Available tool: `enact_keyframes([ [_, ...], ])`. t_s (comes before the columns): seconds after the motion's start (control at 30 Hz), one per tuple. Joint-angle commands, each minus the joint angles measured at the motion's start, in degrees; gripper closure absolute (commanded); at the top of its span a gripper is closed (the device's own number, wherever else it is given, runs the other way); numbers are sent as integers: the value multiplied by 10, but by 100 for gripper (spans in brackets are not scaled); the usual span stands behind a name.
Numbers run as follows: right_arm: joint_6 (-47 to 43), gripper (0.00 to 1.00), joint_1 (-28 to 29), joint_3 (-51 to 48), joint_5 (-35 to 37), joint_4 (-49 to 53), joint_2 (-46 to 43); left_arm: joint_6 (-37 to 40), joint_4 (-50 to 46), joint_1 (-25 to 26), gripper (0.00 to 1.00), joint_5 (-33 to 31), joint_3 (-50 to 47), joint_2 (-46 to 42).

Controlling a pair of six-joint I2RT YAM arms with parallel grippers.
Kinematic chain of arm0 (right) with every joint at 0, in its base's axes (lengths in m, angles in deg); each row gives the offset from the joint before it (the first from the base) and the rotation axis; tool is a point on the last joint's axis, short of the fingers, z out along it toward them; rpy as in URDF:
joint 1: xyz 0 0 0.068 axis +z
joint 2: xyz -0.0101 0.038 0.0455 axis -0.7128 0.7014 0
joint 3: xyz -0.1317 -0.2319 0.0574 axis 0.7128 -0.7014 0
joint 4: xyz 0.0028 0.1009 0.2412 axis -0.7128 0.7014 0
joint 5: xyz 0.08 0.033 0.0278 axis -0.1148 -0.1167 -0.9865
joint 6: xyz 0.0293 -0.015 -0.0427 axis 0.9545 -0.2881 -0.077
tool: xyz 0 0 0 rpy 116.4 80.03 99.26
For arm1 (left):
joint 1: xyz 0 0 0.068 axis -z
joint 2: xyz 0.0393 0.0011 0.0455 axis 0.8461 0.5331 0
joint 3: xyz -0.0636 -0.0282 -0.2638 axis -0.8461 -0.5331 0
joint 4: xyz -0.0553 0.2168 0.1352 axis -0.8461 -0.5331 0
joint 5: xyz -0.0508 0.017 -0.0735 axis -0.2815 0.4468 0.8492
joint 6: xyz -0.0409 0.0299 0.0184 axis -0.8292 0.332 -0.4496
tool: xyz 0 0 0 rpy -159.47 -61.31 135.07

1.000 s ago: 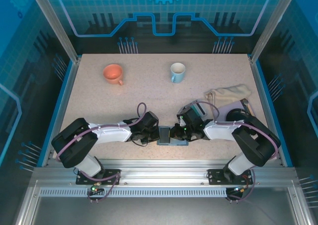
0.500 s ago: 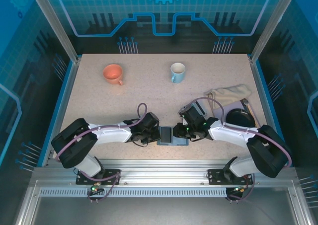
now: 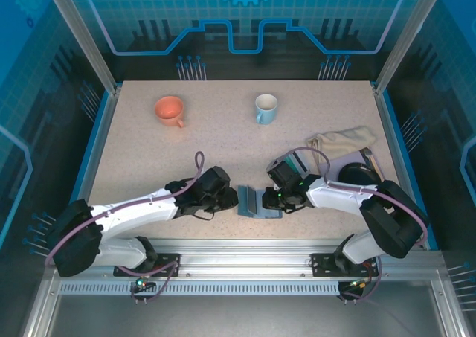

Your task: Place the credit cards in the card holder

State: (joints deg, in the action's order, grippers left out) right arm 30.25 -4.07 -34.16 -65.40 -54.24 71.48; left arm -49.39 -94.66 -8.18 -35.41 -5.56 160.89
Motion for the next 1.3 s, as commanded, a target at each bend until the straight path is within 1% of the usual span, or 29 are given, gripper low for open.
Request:
enact_keyframes([
  [0.0,2,80,7,1,19,38,18,25,28,11,67,34,44,8],
  [0.17,8,80,7,-3,13,27,19,0,118,11,72,115,60,78],
  [0.23,9,80,7,-4,12,24,19,-13,129,11,74,125,67,112],
  [0.3,11,80,8,-5,11,24,18,-23,146,11,74,132,66,134],
  [0.43,16,80,7,-13,0,9,14,-42,181,11,75,150,63,163],
  [0.57,18,79,7,-15,-17,-5,3,-44,143,11,75,112,61,144],
  [0.8,3,73,11,10,-14,8,-47,-38,77,11,73,37,46,65],
  [0.9,-9,69,17,25,-27,10,-44,-42,48,11,72,-3,37,29],
  [1.03,-21,67,36,58,-26,23,-8,-44,37,8,69,-25,22,-11],
  [1.2,-23,65,63,113,0,61,69,-43,44,6,68,-22,12,-23],
  [1.23,-23,66,66,120,6,67,85,-46,46,5,68,-20,11,-22],
  [1.27,-21,69,66,124,4,68,102,-49,51,5,69,-16,8,-19],
])
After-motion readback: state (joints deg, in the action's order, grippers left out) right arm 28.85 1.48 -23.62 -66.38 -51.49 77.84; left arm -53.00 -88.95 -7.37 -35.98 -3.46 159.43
